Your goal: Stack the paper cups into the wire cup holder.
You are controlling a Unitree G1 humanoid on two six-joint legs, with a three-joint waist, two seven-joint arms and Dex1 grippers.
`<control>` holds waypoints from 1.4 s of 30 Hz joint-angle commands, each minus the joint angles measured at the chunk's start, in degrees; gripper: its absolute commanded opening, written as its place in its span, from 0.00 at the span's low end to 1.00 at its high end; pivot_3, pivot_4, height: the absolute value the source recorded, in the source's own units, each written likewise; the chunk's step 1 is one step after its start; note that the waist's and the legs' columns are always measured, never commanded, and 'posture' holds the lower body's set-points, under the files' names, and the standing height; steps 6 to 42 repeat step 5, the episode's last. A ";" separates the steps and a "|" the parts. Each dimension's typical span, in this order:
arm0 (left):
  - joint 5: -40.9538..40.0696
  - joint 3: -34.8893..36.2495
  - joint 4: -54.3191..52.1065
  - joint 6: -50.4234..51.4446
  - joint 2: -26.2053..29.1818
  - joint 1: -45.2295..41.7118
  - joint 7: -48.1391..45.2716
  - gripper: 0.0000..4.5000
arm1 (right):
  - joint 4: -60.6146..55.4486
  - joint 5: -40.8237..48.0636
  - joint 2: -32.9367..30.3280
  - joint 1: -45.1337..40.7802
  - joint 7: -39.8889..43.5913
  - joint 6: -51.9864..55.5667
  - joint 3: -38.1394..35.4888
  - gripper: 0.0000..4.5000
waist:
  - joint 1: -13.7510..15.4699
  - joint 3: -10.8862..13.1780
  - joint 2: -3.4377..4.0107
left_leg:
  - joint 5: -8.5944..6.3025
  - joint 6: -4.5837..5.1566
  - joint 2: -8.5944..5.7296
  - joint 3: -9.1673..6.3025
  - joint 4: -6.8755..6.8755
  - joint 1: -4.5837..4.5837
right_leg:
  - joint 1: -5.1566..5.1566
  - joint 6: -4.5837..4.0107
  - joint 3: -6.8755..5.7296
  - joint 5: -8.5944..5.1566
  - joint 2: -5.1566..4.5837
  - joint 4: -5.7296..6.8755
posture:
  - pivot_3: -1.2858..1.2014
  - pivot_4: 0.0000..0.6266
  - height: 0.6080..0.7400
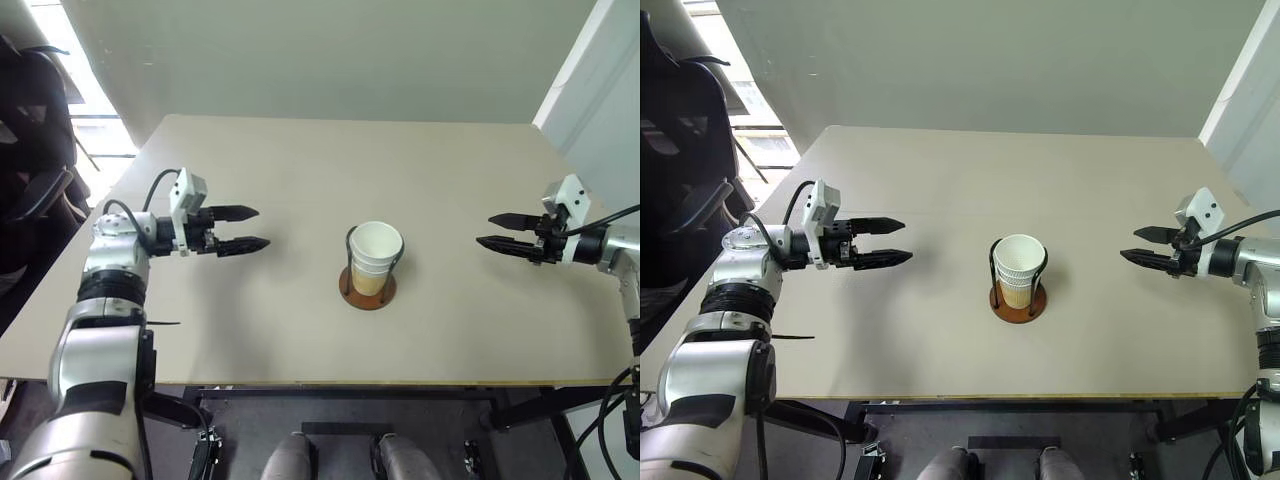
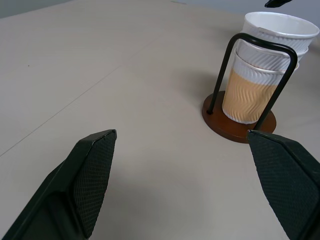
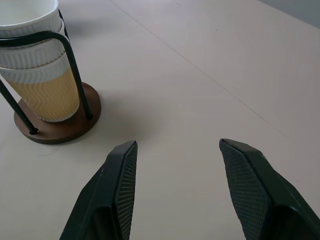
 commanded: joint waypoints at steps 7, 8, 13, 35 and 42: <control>0.03 1.45 0.45 -0.51 1.24 -1.86 0.11 0.99 | -0.53 0.63 -1.13 -1.41 0.79 -0.75 -0.92 0.59 | 0.00 0.00 0.00 | 0.00 0.00 0.00 0.00 0.01 0.00 | 0.00 -0.01 0.00 0.01 0.00 0.00 | 0.52 0.24 1.00; 0.03 1.45 0.45 -0.51 1.24 -1.86 0.11 0.99 | -0.53 0.63 -1.13 -1.41 0.79 -0.75 -0.92 0.59 | 0.00 0.00 0.00 | 0.00 0.00 0.00 0.00 0.01 0.00 | 0.00 -0.01 0.00 0.01 0.00 0.00 | 0.52 0.24 1.00; 0.03 1.45 0.45 -0.51 1.24 -1.86 0.11 0.99 | -0.53 0.63 -1.13 -1.41 0.79 -0.75 -0.92 0.59 | 0.00 0.00 0.00 | 0.00 0.00 0.00 0.00 0.01 0.00 | 0.00 -0.01 0.00 0.01 0.00 0.00 | 0.52 0.24 1.00; 0.03 1.45 0.45 -0.51 1.24 -1.86 0.11 0.99 | -0.53 0.63 -1.13 -1.41 0.79 -0.75 -0.92 0.59 | 0.00 0.00 0.00 | 0.00 0.00 0.00 0.00 0.01 0.00 | 0.00 -0.01 0.00 0.01 0.00 0.00 | 0.52 0.24 1.00; 0.03 1.45 0.45 -0.51 1.24 -1.86 0.11 0.99 | -0.53 0.63 -1.13 -1.41 0.79 -0.75 -0.92 0.59 | 0.00 0.00 0.00 | 0.00 0.00 0.00 0.00 0.01 0.00 | 0.00 -0.01 0.00 0.01 0.00 0.00 | 0.52 0.24 1.00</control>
